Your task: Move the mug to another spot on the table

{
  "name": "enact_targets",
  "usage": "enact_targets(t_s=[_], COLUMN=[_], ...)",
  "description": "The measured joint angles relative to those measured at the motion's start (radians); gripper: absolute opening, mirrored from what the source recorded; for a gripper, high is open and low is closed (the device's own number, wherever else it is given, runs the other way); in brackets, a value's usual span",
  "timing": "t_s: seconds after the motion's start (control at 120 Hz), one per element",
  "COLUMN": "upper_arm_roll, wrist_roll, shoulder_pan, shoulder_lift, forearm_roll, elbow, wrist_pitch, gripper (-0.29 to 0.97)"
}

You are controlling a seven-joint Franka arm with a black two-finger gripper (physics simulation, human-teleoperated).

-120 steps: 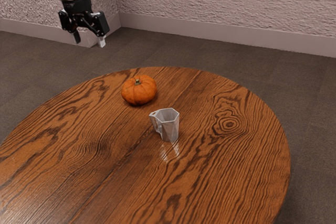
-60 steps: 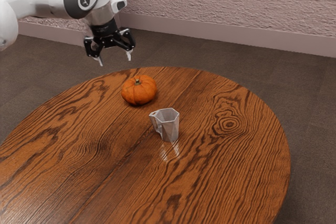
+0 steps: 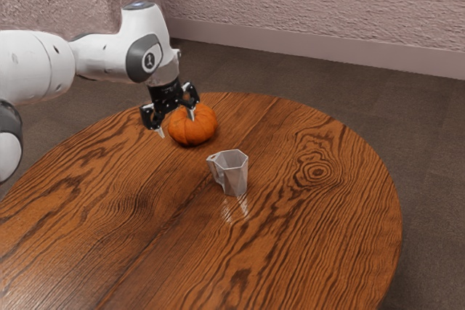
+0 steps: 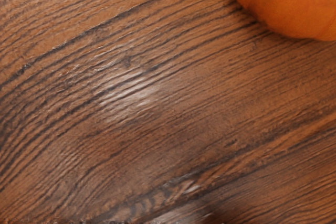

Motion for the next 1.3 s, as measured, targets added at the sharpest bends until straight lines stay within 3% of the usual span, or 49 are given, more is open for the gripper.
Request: enact_targets(t_s=[0.7,1.3], upper_arm_roll=[0.001,-0.019], wrist_roll=[-0.325,-0.416], shoulder_pan=[-0.020,-0.023], shoulder_lift=[0.201,0.334], forearm_roll=[-0.246,-0.289], elbow=[-0.026,0.090], wrist_pitch=[0.295,0.384], gripper=[0.68,0.68])
